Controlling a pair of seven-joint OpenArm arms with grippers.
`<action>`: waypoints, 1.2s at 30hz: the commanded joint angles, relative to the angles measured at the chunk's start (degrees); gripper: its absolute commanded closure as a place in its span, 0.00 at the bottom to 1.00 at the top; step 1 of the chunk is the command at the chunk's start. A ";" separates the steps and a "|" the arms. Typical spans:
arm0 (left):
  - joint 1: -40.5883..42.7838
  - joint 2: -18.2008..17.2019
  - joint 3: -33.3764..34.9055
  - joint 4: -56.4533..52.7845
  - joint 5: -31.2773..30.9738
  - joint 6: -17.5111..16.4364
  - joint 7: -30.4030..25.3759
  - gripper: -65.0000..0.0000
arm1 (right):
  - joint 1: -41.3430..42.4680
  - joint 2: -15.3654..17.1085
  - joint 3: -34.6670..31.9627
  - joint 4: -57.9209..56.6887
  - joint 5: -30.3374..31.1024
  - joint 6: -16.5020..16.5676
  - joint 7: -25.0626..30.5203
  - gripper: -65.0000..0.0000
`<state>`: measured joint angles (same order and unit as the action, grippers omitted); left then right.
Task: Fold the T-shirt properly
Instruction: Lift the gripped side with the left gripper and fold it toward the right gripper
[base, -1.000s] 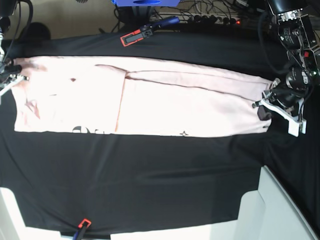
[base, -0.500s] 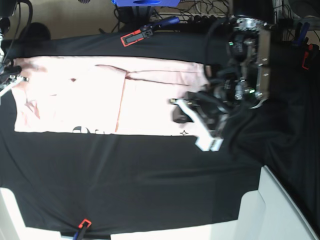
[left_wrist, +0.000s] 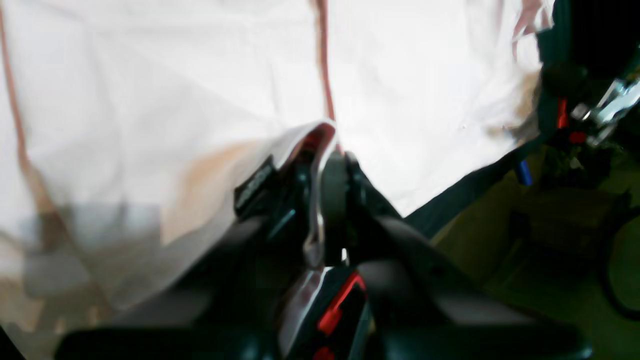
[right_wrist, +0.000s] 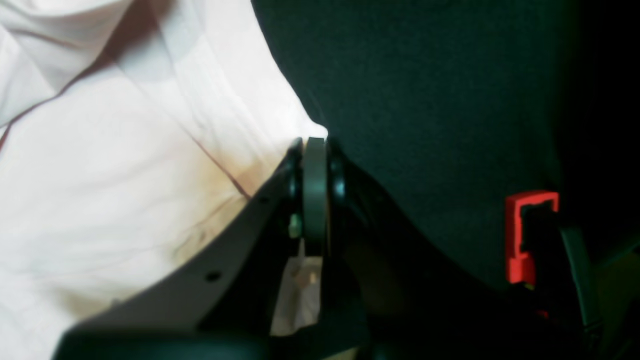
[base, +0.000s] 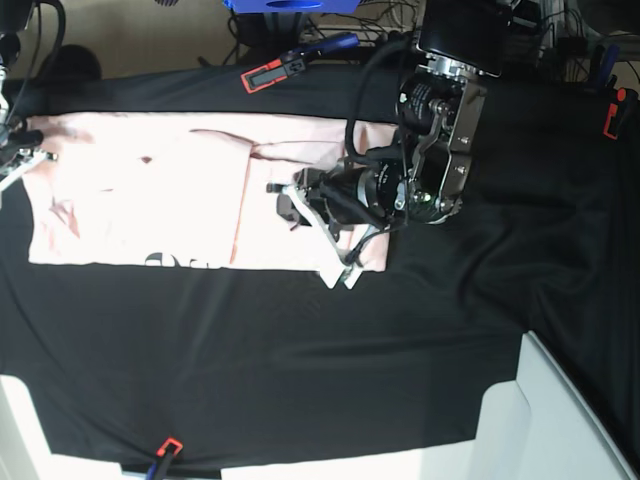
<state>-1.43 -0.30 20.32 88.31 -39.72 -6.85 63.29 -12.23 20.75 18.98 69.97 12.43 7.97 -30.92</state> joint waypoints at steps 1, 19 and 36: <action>-1.60 0.78 0.12 0.26 -1.20 -0.31 -1.18 1.00 | 0.67 1.18 0.40 1.01 -0.07 -0.19 1.07 0.99; -6.08 5.26 1.97 -6.86 -1.20 -0.31 -1.26 0.92 | 0.93 1.18 0.40 1.01 -0.07 -0.19 1.07 0.99; -6.26 1.31 1.62 3.69 -1.29 -0.49 -0.91 0.54 | 1.28 1.01 -0.13 2.33 -0.16 -0.10 1.07 0.99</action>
<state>-6.81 0.73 22.00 91.11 -40.73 -7.42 62.78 -11.40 20.60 18.70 70.85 12.14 8.03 -31.24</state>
